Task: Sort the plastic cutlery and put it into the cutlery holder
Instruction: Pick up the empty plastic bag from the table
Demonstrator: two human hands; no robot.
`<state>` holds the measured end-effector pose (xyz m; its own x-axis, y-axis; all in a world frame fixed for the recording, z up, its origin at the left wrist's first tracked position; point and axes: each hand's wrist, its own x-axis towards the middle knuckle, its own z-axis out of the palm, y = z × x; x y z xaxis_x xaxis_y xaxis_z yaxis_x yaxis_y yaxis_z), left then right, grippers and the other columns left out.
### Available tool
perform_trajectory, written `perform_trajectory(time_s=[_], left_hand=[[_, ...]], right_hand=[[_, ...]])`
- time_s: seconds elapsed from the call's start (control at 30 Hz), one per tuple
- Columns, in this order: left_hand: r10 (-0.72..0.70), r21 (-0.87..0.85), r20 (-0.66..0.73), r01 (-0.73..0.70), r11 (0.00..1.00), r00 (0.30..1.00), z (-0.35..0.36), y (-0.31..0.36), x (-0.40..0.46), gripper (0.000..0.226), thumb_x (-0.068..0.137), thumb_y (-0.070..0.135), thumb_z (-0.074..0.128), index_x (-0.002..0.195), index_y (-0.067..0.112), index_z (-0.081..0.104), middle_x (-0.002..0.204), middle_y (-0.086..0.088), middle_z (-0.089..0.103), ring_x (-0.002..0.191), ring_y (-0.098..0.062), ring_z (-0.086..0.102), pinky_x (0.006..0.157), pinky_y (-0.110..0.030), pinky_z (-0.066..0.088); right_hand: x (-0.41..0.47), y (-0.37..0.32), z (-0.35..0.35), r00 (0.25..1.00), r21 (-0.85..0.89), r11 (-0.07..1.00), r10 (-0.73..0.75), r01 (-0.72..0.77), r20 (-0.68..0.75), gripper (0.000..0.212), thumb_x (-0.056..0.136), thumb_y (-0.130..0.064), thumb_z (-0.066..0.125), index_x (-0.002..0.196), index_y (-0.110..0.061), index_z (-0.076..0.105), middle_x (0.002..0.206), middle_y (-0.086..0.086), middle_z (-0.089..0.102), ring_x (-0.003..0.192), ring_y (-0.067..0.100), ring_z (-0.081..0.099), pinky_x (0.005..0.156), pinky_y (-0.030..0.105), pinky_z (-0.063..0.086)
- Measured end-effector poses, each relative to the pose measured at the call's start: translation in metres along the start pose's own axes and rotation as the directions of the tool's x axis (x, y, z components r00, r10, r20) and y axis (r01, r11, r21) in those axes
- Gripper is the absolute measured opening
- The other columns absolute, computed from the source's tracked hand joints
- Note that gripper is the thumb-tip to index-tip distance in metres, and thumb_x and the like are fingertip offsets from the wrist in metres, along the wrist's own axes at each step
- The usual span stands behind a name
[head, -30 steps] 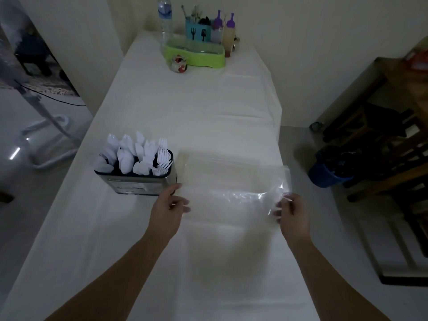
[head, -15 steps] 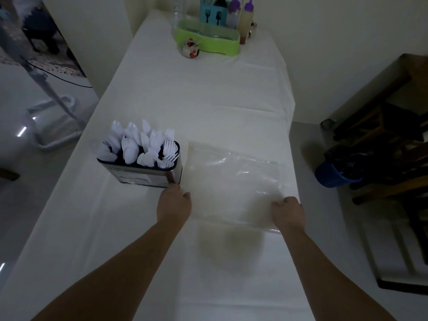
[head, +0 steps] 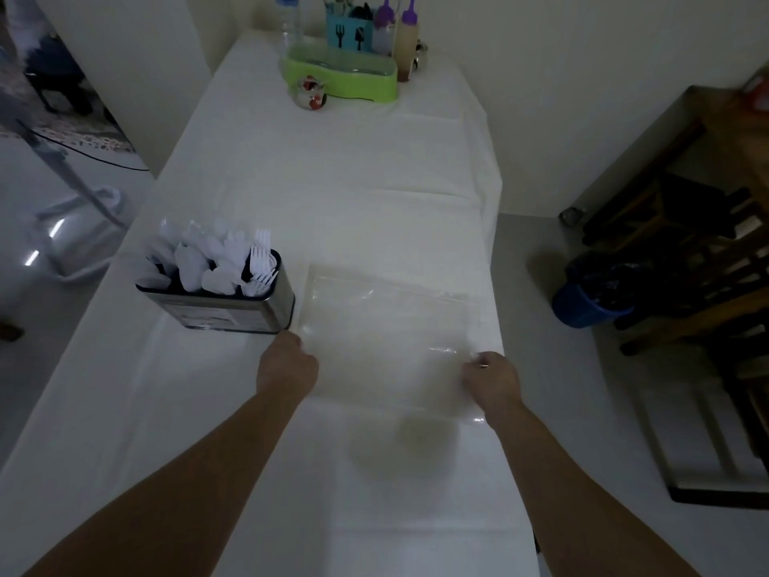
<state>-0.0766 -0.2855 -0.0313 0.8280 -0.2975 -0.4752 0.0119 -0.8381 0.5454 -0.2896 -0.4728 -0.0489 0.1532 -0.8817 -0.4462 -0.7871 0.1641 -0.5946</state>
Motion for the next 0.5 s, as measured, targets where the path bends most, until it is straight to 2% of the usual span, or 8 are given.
perform_trajectory(time_s=[0.07, 0.17, 0.23, 0.3, 0.4, 0.5], left_hand=[[0.068, 0.023, -0.014, -0.068, 0.997, 0.998, 0.002, 0.000, -0.008, 0.044, 0.087, 0.002, 0.052, 0.131, 0.012, 0.053, 0.125, -0.016, 0.062, 0.114, -0.034, 0.058, 0.092, -0.032, 0.046], [0.150, 0.046, -0.021, -0.149, 0.988, 0.988, 0.001, 0.003, -0.018, 0.047, 0.087, 0.000, 0.049, 0.130, 0.016, 0.054, 0.115, -0.016, 0.067, 0.107, -0.032, 0.062, 0.090, -0.035, 0.051], [0.210, 0.071, -0.031, -0.208, 0.976, 0.977, -0.001, 0.008, -0.025, 0.045, 0.086, -0.001, 0.050, 0.127, 0.016, 0.056, 0.103, -0.016, 0.069, 0.097, -0.033, 0.064, 0.082, -0.033, 0.052], [0.291, 0.121, -0.036, -0.285, 0.951, 0.956, -0.002, 0.015, -0.031, 0.044, 0.087, 0.002, 0.051, 0.128, 0.016, 0.056, 0.100, -0.016, 0.070, 0.094, -0.034, 0.066, 0.078, -0.033, 0.052], [0.429, 0.145, 0.015, -0.427, 0.893, 0.903, 0.004, 0.029, -0.045, 0.044, 0.088, 0.015, 0.050, 0.131, 0.013, 0.054, 0.109, -0.013, 0.069, 0.101, -0.032, 0.064, 0.085, -0.036, 0.054], [0.515, 0.175, 0.082, -0.521, 0.835, 0.853, 0.014, 0.047, -0.072, 0.048, 0.090, 0.013, 0.055, 0.138, 0.010, 0.051, 0.126, -0.012, 0.063, 0.116, -0.032, 0.059, 0.094, -0.037, 0.048]], right_hand=[[-0.007, 0.003, -0.003, 0.999, -0.053, 0.998, -0.033, 0.033, 0.001, 0.011, 0.081, -0.013, 0.059, 0.088, -0.017, 0.066, 0.092, 0.009, 0.070, 0.091, 0.031, 0.065, 0.082, 0.033, 0.053], [-0.019, 0.006, -0.011, 0.995, -0.078, 0.993, -0.092, 0.088, -0.043, 0.017, 0.084, -0.014, 0.057, 0.094, -0.020, 0.070, 0.097, 0.004, 0.071, 0.093, 0.027, 0.066, 0.078, 0.027, 0.048], [-0.028, 0.011, -0.020, 0.989, -0.058, 0.991, -0.124, 0.119, -0.082, 0.016, 0.086, -0.016, 0.056, 0.095, -0.021, 0.069, 0.094, 0.001, 0.071, 0.089, 0.025, 0.067, 0.076, 0.029, 0.051], [-0.036, 0.018, -0.029, 0.983, -0.044, 0.990, -0.137, 0.132, -0.122, 0.015, 0.088, -0.019, 0.055, 0.097, -0.022, 0.067, 0.093, 0.001, 0.071, 0.086, 0.024, 0.066, 0.079, 0.035, 0.054], [-0.055, 0.035, -0.049, 0.971, 0.035, 0.992, -0.107, 0.117, -0.213, 0.013, 0.090, -0.022, 0.053, 0.099, -0.024, 0.063, 0.091, 0.001, 0.070, 0.085, 0.023, 0.067, 0.080, 0.039, 0.055], [-0.080, 0.058, -0.071, 0.944, 0.096, 0.993, -0.027, 0.062, -0.328, 0.013, 0.091, -0.019, 0.054, 0.099, -0.020, 0.064, 0.089, 0.001, 0.069, 0.082, 0.022, 0.065, 0.074, 0.032, 0.052]])
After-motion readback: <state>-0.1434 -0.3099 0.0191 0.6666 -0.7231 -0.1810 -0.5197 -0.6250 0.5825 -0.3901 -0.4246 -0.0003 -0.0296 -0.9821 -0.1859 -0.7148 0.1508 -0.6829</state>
